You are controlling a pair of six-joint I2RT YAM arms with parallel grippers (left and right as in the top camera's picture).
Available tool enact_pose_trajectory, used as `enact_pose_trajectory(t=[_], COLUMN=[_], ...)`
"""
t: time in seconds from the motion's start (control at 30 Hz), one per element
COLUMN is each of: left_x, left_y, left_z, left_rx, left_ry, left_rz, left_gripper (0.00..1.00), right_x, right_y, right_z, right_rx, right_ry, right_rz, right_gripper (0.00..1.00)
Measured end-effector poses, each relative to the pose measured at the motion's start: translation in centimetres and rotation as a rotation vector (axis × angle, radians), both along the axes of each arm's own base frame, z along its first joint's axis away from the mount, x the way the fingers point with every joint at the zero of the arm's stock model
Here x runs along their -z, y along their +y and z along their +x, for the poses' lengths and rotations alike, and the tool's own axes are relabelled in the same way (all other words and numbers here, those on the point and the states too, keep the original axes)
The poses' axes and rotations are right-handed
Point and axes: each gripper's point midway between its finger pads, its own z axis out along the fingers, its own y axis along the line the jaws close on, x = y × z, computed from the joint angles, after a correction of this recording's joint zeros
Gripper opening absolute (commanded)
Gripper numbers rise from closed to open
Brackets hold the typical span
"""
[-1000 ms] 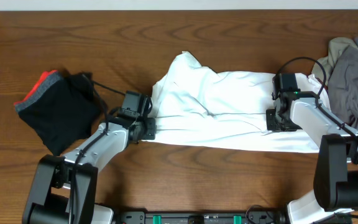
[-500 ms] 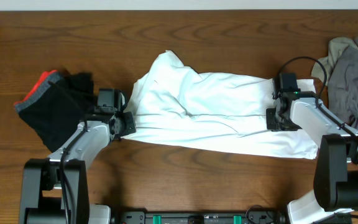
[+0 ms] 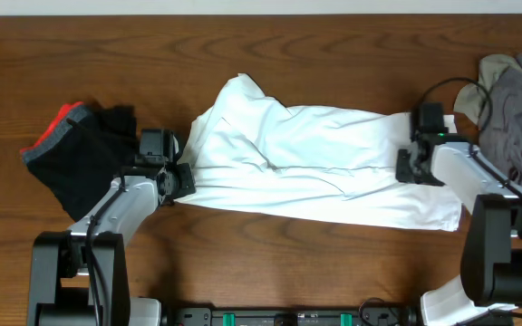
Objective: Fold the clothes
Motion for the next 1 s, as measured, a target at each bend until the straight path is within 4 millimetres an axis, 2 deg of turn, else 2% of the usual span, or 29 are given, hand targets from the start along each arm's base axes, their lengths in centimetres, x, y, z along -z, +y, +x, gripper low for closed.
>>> enact_pose_trajectory(t=[0.13,0.4,0.47,0.5,0.6,0.7,0.77,0.87,1.0], left_x=[0.0,-0.6,-1.7,-2.5,-5.7,-8.1,-8.9,-8.8,-7.4], left_y=[0.0,-0.1,-0.3,-0.5,-1.0,-1.3,-1.7,-2.8,-4.5], left_z=[0.0,-0.5,-0.2,0.1,1.1,1.5,1.5,1.4,1.1], left_rx=[0.000,0.003,0.011,0.014,0.037,0.054,0.069,0.105,0.157], left_ry=[-0.002,-0.011,-0.050,-0.079,-0.193,-0.273,-0.300,-0.295,-0.252], left_rz=[0.000,-0.020,-0.030,-0.038,-0.062,-0.075,-0.083,-0.099,-0.108], left_gripper=[0.08,0.17,0.17,0.21,0.21,0.22,0.22,0.22,0.22], right_x=[0.2,0.5,0.5,0.5,0.1,-1.3,-2.5,-3.6,-3.5], right_y=[-1.1,-0.5,0.0,0.2,1.2,1.9,2.6,3.4,4.6], right_z=[-0.8,-1.6,-1.5,-1.5,-1.4,-1.0,-0.9,-1.1,-1.4], right_rx=[0.064,0.077,0.065,0.059,0.038,0.021,0.009,-0.007,-0.034], right_ry=[0.017,0.046,0.046,0.045,0.033,-0.007,-0.038,-0.055,-0.040], right_rz=[0.025,0.077,0.109,0.120,0.173,0.212,0.246,0.279,0.304], right_gripper=[0.47,0.47,0.47,0.47,0.47,0.45,0.44,0.43,0.44])
